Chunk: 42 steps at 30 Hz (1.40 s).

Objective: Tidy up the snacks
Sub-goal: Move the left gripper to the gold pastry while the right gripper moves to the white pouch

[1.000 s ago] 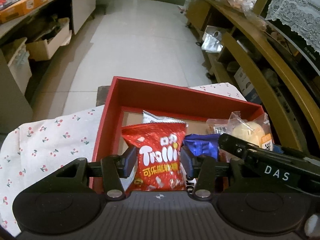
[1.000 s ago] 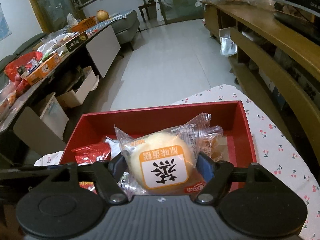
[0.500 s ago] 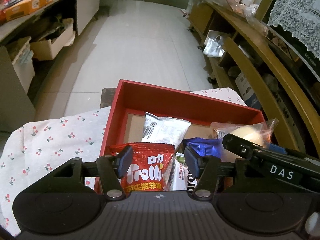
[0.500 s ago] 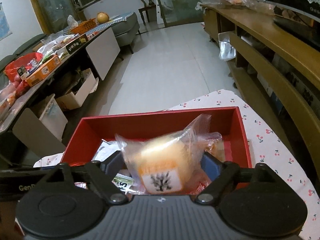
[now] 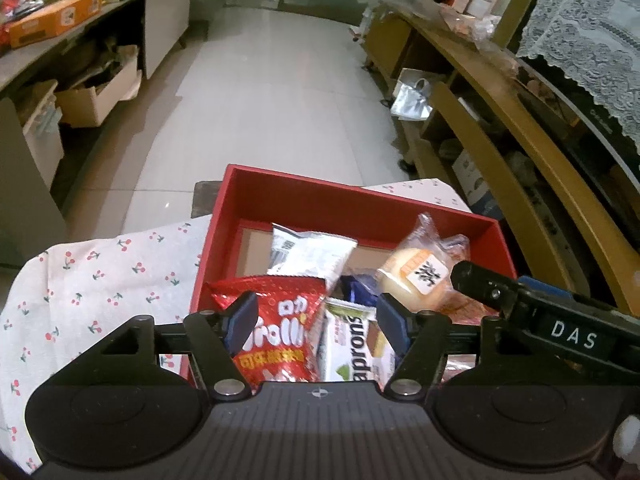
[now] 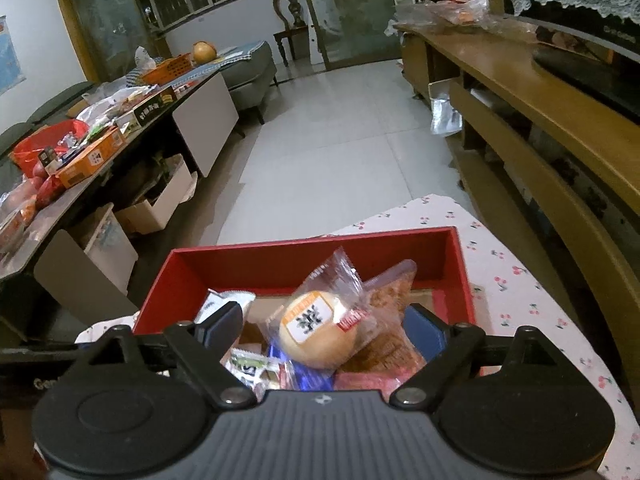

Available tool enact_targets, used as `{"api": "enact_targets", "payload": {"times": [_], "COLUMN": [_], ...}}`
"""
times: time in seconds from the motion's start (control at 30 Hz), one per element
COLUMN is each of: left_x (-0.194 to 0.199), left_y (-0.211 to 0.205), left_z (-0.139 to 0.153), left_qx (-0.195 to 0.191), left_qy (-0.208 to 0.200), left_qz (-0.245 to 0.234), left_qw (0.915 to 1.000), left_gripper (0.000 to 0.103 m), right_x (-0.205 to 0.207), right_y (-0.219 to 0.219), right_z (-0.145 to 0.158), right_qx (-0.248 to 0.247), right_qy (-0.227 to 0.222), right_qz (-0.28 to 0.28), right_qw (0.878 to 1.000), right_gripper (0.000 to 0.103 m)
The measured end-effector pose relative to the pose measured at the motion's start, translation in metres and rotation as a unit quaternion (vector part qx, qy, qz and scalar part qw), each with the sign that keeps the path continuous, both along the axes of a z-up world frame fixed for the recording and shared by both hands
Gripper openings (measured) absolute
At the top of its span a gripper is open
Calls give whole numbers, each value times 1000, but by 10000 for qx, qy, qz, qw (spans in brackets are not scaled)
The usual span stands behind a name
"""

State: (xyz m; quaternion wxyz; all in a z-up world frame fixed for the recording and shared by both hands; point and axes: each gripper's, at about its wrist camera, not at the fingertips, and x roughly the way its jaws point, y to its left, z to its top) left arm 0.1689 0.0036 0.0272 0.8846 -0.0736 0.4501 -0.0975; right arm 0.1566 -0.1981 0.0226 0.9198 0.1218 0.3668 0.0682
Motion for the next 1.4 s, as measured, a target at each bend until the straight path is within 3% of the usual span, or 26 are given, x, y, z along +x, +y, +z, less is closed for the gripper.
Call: {"api": "enact_targets", "payload": {"times": [0.37,0.7,1.17,1.27,1.4], "left_x": [-52,-112,-137,-139,-142], "left_y": [-15,-28,-52,-50,-40], "left_z": [-6,-41,-80,-79,-76], "left_qx": [-32,53,475,487,497], "left_qy": [144,772,1189,1207,1246], "left_qz": [-392,-738,-1016,-1015,-958], "left_qw": [9991,9943,9866,9863,9863], "left_gripper": [75,76,78,73,54], "right_x": [-60,-125,-143,-143,-142], "right_y": [-14,-25,-48,-47,-45], "right_z": [-3,-29,-41,-46,-54], "right_qx": [-298,-642,-616,-647,-678], "right_qy": [226,799,1157,1242,1411], "right_qz": [82,356,388,479,660], "right_qw": [9993,9941,9906,9890,9855], "right_gripper": [98,98,98,98,98]}}
